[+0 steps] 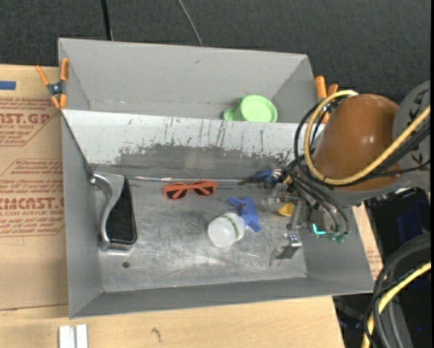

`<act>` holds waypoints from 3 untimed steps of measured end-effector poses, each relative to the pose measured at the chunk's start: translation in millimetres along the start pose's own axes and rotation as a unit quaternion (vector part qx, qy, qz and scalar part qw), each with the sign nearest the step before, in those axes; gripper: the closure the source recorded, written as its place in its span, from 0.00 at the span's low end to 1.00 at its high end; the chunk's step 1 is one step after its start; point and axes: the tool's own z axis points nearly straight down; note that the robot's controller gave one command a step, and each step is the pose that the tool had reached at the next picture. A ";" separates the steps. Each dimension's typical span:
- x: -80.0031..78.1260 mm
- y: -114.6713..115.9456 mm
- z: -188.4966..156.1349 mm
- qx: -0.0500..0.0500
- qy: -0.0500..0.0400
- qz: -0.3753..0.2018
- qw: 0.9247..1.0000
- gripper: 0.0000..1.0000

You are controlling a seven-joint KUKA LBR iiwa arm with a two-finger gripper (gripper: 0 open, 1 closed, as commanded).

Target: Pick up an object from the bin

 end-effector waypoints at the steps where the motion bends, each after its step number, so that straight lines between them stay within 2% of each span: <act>1: -1.6 0.0 -2.8 0.000 -0.003 0.000 1.000 0.00; 2: -20.5 14.8 42.9 0.000 -0.008 0.001 1.000 0.00; 3: -46.0 72.3 118.1 0.000 -0.006 -0.086 0.996 1.00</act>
Offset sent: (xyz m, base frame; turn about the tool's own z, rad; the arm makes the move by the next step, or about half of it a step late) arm 0.0436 0.0396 -0.1233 0.0030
